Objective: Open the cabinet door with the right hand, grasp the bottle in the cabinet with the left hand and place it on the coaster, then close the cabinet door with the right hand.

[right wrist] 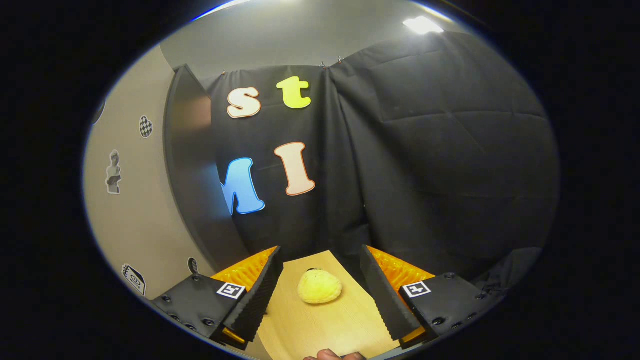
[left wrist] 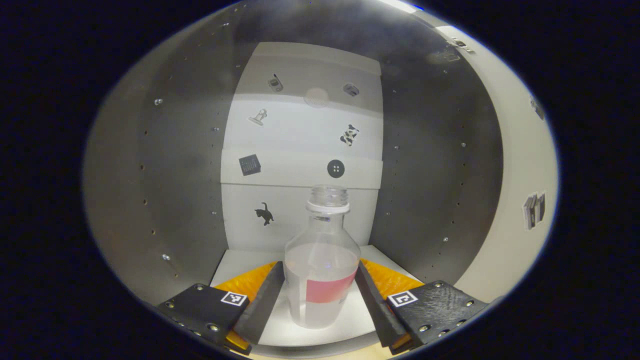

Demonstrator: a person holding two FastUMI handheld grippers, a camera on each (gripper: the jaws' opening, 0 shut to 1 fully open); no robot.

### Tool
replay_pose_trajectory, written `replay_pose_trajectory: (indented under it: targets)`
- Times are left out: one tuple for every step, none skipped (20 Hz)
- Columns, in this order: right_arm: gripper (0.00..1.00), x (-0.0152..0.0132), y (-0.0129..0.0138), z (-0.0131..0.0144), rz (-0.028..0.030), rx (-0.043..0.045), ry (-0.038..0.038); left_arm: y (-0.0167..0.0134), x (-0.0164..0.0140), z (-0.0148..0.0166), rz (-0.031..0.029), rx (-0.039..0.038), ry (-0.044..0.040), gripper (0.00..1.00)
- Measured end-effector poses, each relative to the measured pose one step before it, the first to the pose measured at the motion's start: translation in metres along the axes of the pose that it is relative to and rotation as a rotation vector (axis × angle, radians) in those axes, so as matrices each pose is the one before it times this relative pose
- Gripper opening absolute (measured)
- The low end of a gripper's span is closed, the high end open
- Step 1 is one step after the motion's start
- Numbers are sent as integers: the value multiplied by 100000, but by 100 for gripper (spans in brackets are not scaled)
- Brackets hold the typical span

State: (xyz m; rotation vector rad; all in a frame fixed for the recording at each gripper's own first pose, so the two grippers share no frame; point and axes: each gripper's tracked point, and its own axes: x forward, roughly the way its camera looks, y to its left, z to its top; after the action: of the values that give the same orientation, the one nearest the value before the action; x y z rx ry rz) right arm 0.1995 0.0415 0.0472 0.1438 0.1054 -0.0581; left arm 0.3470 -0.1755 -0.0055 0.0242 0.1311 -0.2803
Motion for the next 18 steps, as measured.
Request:
replay_pose_trajectory:
  targets:
    - [98,125,63,-91,295,32,356,-64,42,239,-145,-97,-1024,83]
    - [98,223,161,-187,279,-176,303,-29,-76,275,-467,-361,-994,86]
    - [98,165,174,-126,285,-426,207,-171,97,284,101,-116,-1355,83]
    - [98,-36,107,-13,212,-687,22,246,-188,354,824,468,-1533,80]
    - [98,45,126,58,224,-713,-200,-150,-235,486,-295,202,-1520,77]
    - [98,40,235,-2,414,-710,-197,-54,-323,377,76,863,-993,74]
    - [98,-105,214,35,573,-533,-103,-92,-270,370,-674,920,-489,72]
    - [98,88,324,-42,624,-365,-93,-252,-403,273,-1226,284,-351,72]
    - [98,-80,244,64,604,-224,-246,-249,-438,305,-1476,-400,-496,72]
    - [98,-39,284,-1,549,-25,-213,-111,-710,371,-1241,-450,-577,74]
    - [98,-105,228,-5,675,110,-82,-107,-704,330,-918,-448,-801,74]
    - [98,-95,226,-114,530,77,-44,-27,-714,380,-590,-516,-834,74]
    - [98,-186,135,-50,334,-53,24,-76,-910,316,-807,-587,-636,74]
    - [98,-145,191,-114,256,-149,65,-132,-975,533,-984,-579,-690,74]
    - [98,-286,211,-13,377,-313,-97,-179,-1232,487,-942,-610,-699,74]
    - [98,-247,141,-2,200,-493,-246,-240,-1188,576,-1196,-834,-940,72]
    - [98,-241,44,10,146,-497,-168,-194,-1412,356,-1060,-587,-841,72]
    - [98,-149,143,-122,253,-258,20,-256,-1528,542,-475,-126,-433,72]
